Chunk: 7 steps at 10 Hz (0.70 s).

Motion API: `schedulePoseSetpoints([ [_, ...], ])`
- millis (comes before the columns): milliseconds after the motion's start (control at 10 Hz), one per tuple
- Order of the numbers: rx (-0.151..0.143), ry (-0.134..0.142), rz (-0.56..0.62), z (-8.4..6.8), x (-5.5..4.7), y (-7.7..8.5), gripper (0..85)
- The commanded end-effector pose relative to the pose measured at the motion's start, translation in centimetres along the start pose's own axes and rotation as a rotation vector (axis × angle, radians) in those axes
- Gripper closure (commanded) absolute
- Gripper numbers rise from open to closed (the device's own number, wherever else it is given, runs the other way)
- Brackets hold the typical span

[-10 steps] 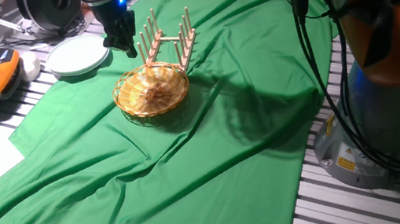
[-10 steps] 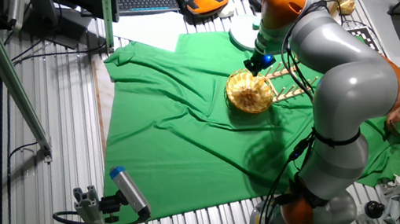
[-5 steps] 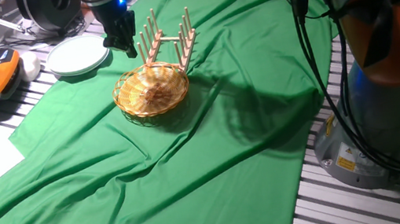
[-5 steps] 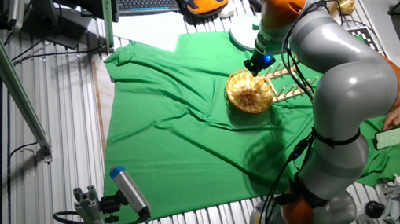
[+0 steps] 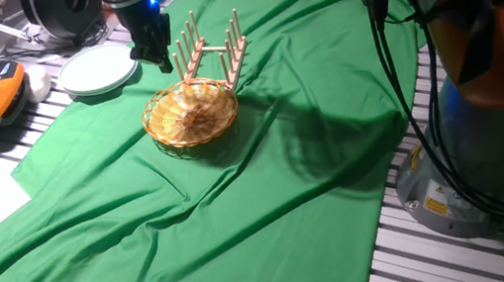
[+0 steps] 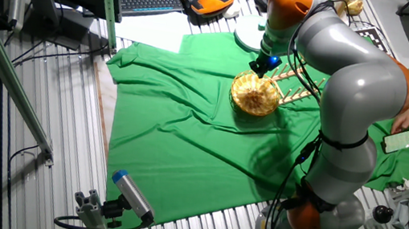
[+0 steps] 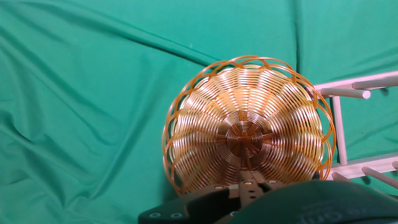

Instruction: Take the dish off the dish rack

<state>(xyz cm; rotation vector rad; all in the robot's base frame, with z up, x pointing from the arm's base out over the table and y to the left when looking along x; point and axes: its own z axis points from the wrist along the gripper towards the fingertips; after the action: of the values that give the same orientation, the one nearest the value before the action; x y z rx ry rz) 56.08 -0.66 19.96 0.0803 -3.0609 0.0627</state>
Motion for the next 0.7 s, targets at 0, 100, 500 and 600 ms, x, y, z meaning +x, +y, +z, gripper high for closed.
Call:
schedulePoseSetpoints([
  [0,-0.001,0.0,0.001,0.0,0.0,0.01,85.0],
  [100,-0.003,-0.002,0.004,0.03,-0.01,0.01,85.0],
  [500,-0.011,-0.002,0.01,-0.04,0.1,0.14,85.0],
  [600,-0.009,-0.004,0.01,-0.06,0.1,0.16,85.0],
])
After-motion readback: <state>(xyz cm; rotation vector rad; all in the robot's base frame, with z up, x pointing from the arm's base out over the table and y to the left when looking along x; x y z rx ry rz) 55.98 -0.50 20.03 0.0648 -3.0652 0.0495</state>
